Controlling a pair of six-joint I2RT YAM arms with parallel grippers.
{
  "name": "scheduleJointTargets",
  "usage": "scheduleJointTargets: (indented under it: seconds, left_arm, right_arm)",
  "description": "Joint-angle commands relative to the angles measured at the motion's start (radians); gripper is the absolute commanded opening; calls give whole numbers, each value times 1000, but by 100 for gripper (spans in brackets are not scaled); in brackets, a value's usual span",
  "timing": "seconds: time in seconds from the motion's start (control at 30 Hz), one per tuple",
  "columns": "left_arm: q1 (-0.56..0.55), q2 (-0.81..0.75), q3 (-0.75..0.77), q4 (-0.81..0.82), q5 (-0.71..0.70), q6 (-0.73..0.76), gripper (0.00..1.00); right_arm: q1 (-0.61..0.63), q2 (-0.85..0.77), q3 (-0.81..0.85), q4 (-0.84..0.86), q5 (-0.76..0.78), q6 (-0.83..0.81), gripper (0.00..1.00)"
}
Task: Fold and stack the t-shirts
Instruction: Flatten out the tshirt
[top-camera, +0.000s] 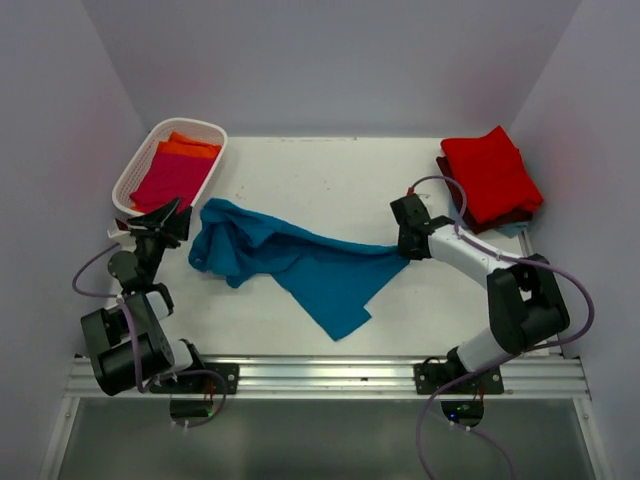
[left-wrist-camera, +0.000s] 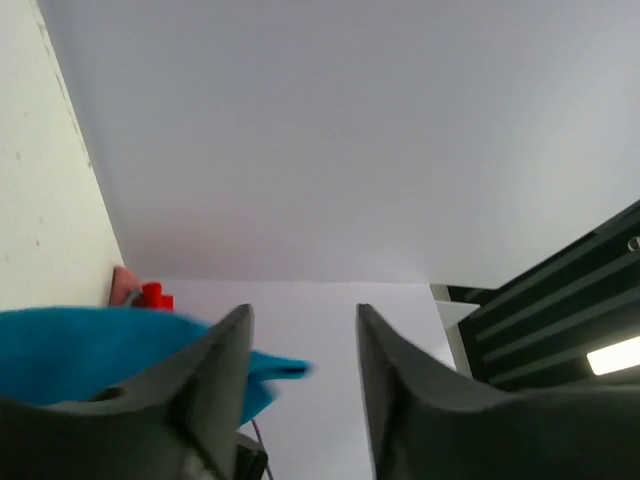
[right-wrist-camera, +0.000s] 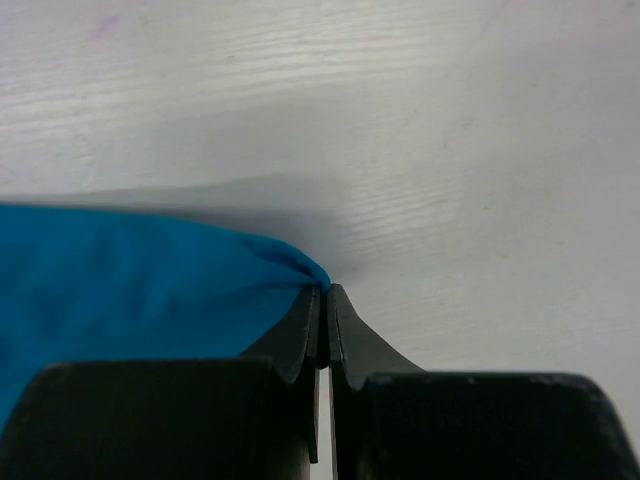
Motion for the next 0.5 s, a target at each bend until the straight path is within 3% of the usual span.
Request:
scheduleJointTargets:
  seconds: [0.0,0.03,0.07,0.1,0.23,0.33,0.37,0.4,0.43,0.47]
  left_arm:
    - [44,-19,-26,332,-77,-115,51]
    - [45,-19,-34,314,-72,-106,63]
    - [47,-30,-40,276,-66,-95,88]
    - [48,-36,-51,257,-65,-68,99]
    - [53,-101,-27,141,-14,38,100]
    - [41,-179,62,-123,82,257,100]
    - [3,-203,105,-392,120,350,100]
    - [-20,-251,204,-541,124,575,100]
    - [-42,-271,263,-691,115,700,100]
    - [-97,-297,389,-1001,56,826,98]
  right_arm:
    - [-66,-67,-11,-60,86,26,0]
    - [-72,-75,-14,-62,87,26,0]
    - [-72,-83,-17,-63,90,22,0]
    - [-75,-89,-17,-66,96,22,0]
    - [-75,-101,-23,-72,92,17,0]
    - [-77,-98,-22,-72,87,14,0]
    - [-77,-100,-20,-71,86,11,0]
    - [-77,-100,-20,-71,86,11,0]
    - [-77,-98,-20,-71,86,11,0]
    - [-77,-100,-22,-68,80,11,0]
